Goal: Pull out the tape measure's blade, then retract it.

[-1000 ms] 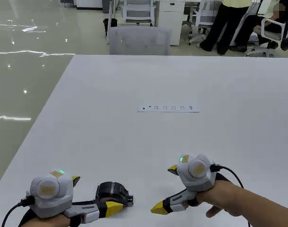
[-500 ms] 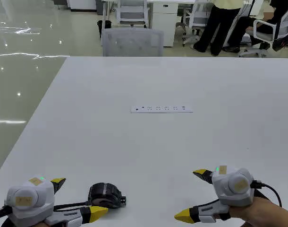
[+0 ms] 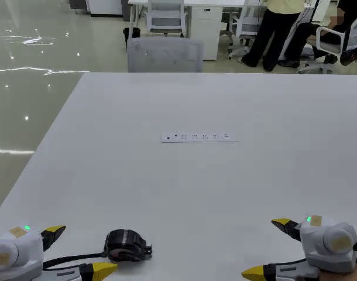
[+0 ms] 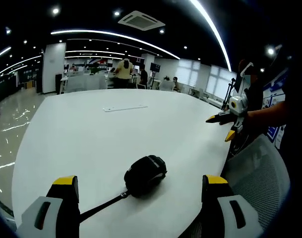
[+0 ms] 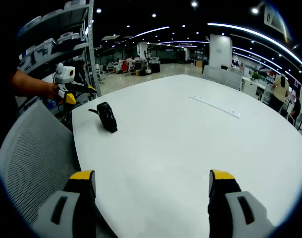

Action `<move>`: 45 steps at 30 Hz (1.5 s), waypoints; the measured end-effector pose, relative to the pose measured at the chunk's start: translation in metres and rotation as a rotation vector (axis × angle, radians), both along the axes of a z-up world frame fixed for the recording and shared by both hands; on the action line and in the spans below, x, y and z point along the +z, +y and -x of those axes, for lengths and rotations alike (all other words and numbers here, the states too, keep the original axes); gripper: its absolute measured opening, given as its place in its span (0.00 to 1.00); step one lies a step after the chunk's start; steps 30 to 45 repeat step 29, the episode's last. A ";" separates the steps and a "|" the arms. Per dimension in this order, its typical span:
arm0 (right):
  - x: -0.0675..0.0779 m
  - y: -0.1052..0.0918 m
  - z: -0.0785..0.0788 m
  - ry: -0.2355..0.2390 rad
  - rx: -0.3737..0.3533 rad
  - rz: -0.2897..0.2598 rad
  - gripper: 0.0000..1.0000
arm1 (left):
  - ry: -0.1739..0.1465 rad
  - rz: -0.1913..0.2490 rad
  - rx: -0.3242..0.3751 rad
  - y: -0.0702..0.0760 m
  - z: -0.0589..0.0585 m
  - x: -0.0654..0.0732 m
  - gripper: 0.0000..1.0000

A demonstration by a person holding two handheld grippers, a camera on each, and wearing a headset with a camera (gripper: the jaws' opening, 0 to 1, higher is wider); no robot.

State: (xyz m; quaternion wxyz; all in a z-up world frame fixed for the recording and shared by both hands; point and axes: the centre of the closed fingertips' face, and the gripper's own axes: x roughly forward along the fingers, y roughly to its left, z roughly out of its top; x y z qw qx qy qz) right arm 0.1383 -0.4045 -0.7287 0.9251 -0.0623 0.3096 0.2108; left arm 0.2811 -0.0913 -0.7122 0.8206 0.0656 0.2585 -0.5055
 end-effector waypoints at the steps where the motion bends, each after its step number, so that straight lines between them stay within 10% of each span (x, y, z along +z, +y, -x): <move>1: -0.001 -0.002 0.002 -0.002 -0.003 -0.001 0.99 | -0.004 -0.007 -0.001 0.001 0.001 -0.001 1.00; 8: -0.013 -0.014 0.022 0.010 -0.020 0.032 1.00 | -0.007 -0.023 -0.008 0.004 0.011 -0.006 1.00; 10: -0.011 -0.015 0.024 0.003 -0.029 0.023 1.00 | -0.052 -0.004 -0.028 0.004 0.012 -0.004 1.00; 45: -0.018 -0.008 0.032 0.015 -0.019 0.030 0.97 | -0.040 -0.005 -0.025 0.006 0.018 0.000 1.00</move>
